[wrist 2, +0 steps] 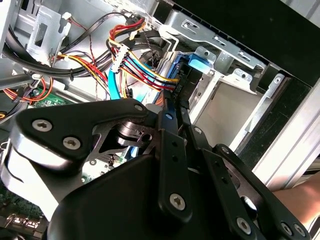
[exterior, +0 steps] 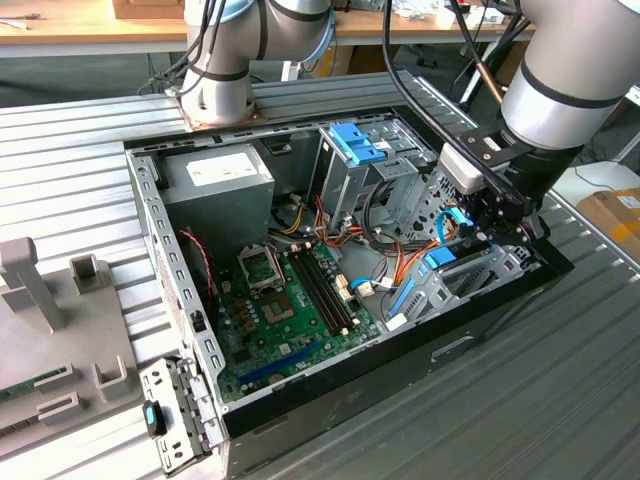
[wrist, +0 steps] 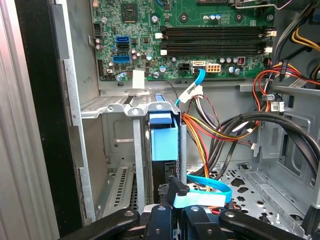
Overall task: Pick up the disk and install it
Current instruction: 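Insert the first disk wire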
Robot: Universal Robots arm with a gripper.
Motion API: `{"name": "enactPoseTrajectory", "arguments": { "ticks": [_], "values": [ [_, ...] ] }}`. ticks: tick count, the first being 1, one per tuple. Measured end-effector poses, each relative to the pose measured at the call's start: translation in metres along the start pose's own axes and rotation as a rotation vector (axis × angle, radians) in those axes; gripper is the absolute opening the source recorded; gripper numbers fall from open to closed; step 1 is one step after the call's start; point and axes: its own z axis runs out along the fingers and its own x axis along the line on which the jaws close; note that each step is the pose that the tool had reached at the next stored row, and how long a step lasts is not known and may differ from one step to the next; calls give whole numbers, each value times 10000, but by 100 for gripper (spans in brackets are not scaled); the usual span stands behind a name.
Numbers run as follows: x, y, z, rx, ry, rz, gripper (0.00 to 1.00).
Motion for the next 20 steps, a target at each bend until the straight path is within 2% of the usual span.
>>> {"name": "enactPoseTrajectory", "arguments": {
  "ticks": [20],
  "values": [
    [3, 12, 30, 0, 0, 0, 16]
  ]
}}
